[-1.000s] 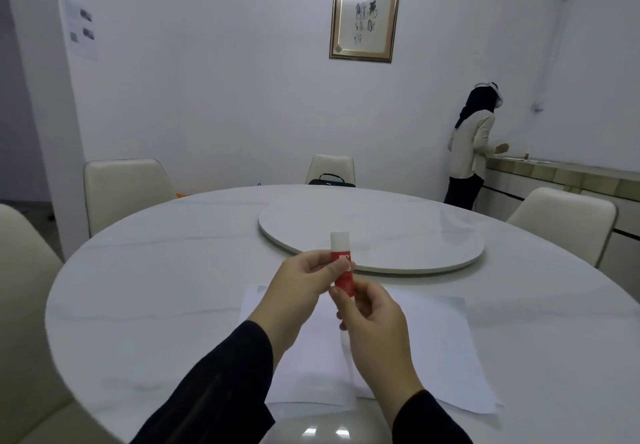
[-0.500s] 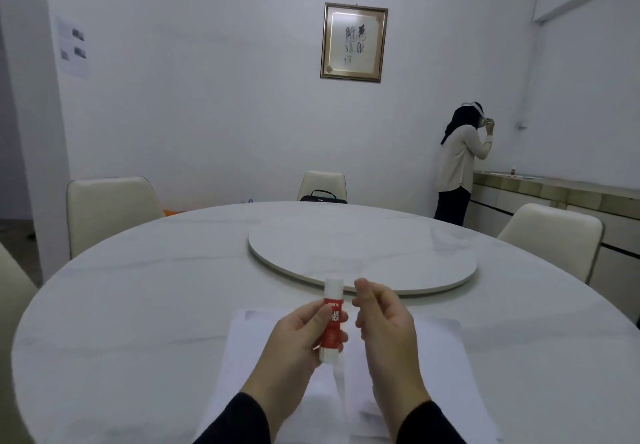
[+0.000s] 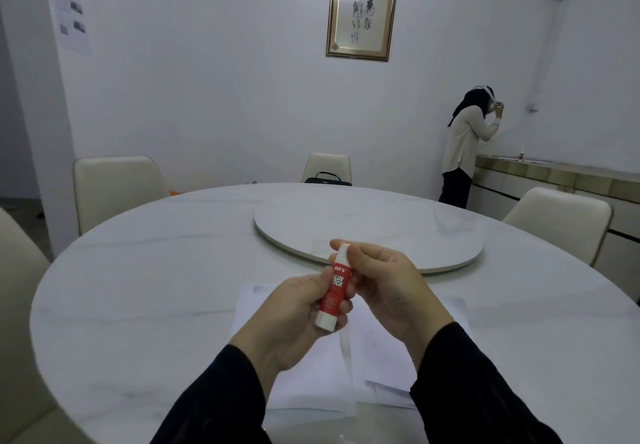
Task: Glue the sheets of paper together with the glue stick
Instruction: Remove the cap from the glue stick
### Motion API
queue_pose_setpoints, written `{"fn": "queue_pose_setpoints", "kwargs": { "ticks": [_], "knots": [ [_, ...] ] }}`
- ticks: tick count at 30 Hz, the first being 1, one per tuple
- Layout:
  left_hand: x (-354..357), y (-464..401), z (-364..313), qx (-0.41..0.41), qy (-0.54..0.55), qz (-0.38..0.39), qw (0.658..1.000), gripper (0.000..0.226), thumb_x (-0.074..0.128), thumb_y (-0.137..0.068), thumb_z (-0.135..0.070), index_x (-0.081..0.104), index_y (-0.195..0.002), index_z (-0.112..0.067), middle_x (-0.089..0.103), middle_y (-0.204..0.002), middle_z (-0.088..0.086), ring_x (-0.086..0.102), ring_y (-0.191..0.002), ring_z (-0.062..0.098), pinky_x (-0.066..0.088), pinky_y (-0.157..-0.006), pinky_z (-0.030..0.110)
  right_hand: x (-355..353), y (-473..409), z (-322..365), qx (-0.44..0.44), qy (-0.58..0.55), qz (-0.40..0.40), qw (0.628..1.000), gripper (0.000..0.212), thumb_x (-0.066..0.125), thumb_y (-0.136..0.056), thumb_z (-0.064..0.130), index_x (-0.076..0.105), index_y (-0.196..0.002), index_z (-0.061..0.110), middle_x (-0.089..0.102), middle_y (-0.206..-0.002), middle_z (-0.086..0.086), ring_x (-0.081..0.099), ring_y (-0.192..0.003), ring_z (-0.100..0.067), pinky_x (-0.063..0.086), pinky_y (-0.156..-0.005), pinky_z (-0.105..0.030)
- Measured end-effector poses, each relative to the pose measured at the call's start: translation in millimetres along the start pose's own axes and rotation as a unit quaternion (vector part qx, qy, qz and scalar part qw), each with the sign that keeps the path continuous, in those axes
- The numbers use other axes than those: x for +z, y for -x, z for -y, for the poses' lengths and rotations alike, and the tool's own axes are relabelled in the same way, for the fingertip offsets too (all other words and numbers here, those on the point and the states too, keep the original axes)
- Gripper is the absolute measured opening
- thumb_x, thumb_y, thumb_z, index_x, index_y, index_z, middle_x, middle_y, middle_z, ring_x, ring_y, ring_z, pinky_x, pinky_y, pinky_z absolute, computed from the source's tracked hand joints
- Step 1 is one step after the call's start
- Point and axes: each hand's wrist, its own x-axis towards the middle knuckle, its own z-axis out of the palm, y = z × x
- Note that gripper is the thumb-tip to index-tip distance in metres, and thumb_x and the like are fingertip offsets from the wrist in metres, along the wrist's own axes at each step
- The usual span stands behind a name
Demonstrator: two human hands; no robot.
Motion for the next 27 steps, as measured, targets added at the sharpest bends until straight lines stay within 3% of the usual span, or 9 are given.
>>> {"fn": "queue_pose_setpoints", "kwargs": {
  "ticks": [4,8,11,14,17,20,22,25,27],
  "knots": [
    [8.7,0.3,2.4,0.091,-0.123,-0.112,0.982,0.032,0.046,-0.097,-0.027,0.07,-0.088,-0.009,0.069,-0.076,0.003,0.056,-0.064,0.013,0.047,-0.07,0.028,6.5,0.1,-2.2,-0.02,0.126,-0.12,0.985,0.036,0.08,-0.071,0.029,0.071,-0.083,-0.003,0.063,-0.065,-0.005,0.05,-0.059,-0.015,0.043,-0.065,-0.028],
    [13.9,1.7,0.6,0.145,-0.26,-0.152,0.942,0.032,0.043,-0.098,-0.03,0.069,-0.084,-0.017,0.066,-0.075,-0.001,0.056,-0.064,0.01,0.046,-0.07,0.026,15.1,1.0,6.9,-0.037,0.183,-0.131,0.974,0.041,0.079,-0.072,0.031,0.067,-0.073,-0.008,0.057,-0.059,-0.003,0.053,-0.056,-0.01,0.044,-0.067,-0.026],
    [11.7,5.7,-11.4,0.052,-0.085,-0.047,0.994,0.035,0.04,-0.099,-0.028,0.065,-0.089,-0.006,0.061,-0.07,0.003,0.052,-0.058,0.012,0.045,-0.062,0.024,13.2,2.7,16.1,-0.013,0.166,-0.05,0.985,0.034,0.074,-0.077,0.028,0.063,-0.07,-0.003,0.052,-0.054,-0.004,0.049,-0.057,-0.015,0.042,-0.073,-0.03],
    [10.0,10.1,-18.2,-0.021,0.076,0.044,0.996,0.035,0.038,-0.098,-0.028,0.06,-0.094,0.0,0.059,-0.07,0.006,0.052,-0.054,0.012,0.047,-0.056,0.02,9.3,5.3,16.0,0.026,0.029,0.013,0.999,0.032,0.066,-0.078,0.027,0.064,-0.081,-0.005,0.048,-0.054,-0.004,0.046,-0.055,-0.017,0.045,-0.064,-0.027],
    [13.0,6.0,-13.3,0.036,-0.079,-0.037,0.996,0.034,0.037,-0.1,-0.028,0.061,-0.094,-0.005,0.06,-0.073,0.003,0.054,-0.057,0.012,0.047,-0.061,0.023,10.2,5.4,9.5,0.019,0.051,-0.024,0.998,0.037,0.069,-0.075,0.033,0.069,-0.084,-0.002,0.053,-0.058,-0.005,0.047,-0.06,-0.019,0.044,-0.068,-0.03],
    [17.3,4.6,-5.1,0.101,-0.258,-0.12,0.953,0.029,0.037,-0.1,-0.026,0.062,-0.094,-0.015,0.062,-0.079,-0.001,0.056,-0.059,0.01,0.047,-0.064,0.025,15.8,7.9,10.8,-0.022,0.175,-0.11,0.978,0.028,0.078,-0.073,0.032,0.07,-0.07,0.006,0.06,-0.057,0.002,0.052,-0.057,-0.01,0.043,-0.066,-0.024],
    [19.0,3.9,-1.0,0.116,-0.283,-0.135,0.942,0.027,0.036,-0.1,-0.025,0.062,-0.094,-0.017,0.062,-0.08,-0.001,0.053,-0.059,0.01,0.046,-0.06,0.022,18.0,6.9,13.6,-0.032,0.209,-0.136,0.968,0.026,0.078,-0.074,0.027,0.067,-0.067,0.004,0.059,-0.057,0.001,0.053,-0.052,-0.007,0.043,-0.061,-0.021],
    [15.6,6.8,-7.3,0.043,-0.118,-0.038,0.991,0.033,0.035,-0.101,-0.025,0.062,-0.097,-0.007,0.058,-0.073,0.002,0.049,-0.053,0.01,0.043,-0.055,0.021,14.6,6.3,20.8,0.009,0.158,-0.073,0.985,0.022,0.072,-0.079,0.02,0.067,-0.075,-0.001,0.054,-0.058,-0.006,0.047,-0.055,-0.015,0.041,-0.063,-0.024],
    [11.1,11.5,-12.5,-0.011,0.015,0.034,0.999,0.035,0.034,-0.1,-0.027,0.06,-0.093,-0.005,0.057,-0.069,0.003,0.047,-0.05,0.01,0.044,-0.053,0.02,9.8,7.1,23.9,0.042,0.085,-0.016,0.995,0.02,0.065,-0.084,0.016,0.068,-0.083,-0.004,0.053,-0.057,-0.006,0.047,-0.054,-0.016,0.042,-0.063,-0.024]
  ]
}}
